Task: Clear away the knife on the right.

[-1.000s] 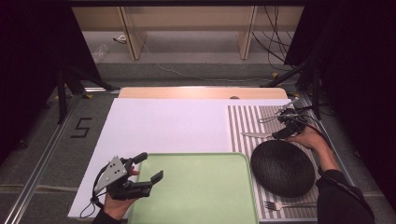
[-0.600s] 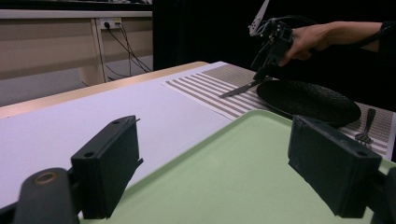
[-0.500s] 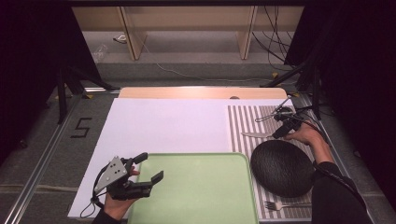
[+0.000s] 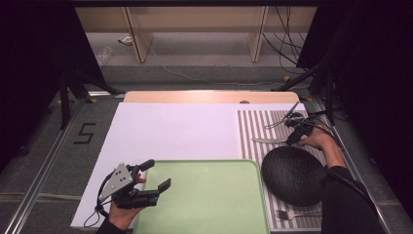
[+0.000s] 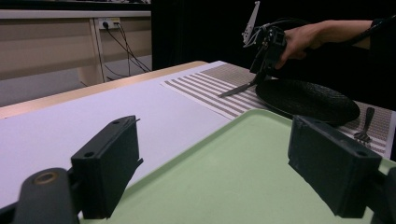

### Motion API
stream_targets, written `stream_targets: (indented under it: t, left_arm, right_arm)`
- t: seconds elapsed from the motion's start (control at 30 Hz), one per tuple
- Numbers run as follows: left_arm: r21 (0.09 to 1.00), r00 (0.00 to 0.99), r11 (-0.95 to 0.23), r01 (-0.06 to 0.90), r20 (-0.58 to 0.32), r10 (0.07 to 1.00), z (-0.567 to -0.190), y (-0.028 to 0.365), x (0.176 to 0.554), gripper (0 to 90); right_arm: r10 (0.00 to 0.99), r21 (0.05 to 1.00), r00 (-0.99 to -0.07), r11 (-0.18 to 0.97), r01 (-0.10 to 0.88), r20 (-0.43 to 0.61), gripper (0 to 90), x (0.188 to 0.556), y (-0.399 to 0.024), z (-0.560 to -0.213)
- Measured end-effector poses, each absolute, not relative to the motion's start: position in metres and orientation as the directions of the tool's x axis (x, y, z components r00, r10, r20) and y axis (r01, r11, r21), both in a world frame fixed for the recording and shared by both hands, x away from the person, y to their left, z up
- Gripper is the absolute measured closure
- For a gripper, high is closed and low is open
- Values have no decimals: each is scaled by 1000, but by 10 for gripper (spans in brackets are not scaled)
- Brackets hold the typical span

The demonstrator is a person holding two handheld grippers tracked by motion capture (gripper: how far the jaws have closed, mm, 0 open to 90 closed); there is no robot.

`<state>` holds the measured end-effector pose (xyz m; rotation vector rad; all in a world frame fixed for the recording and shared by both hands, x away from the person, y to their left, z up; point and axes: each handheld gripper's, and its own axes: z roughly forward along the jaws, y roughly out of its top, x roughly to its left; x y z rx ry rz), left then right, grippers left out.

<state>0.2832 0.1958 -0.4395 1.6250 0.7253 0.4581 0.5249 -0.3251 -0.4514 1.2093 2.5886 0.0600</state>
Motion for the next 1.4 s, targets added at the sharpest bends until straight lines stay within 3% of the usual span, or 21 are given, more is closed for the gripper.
stream_targets:
  t: [0.8,1.4]
  left_arm:
    - [977,729,-65,203,-106,676,-440,195,283,162]
    - [976,727,-66,206,-108,678,-440,195,283,162]
  right_arm:
    - [698,60,-677,706,706,-233,542,532,-316,-456]
    - [690,51,-694,716,696,-207,581,534,-317,-456]
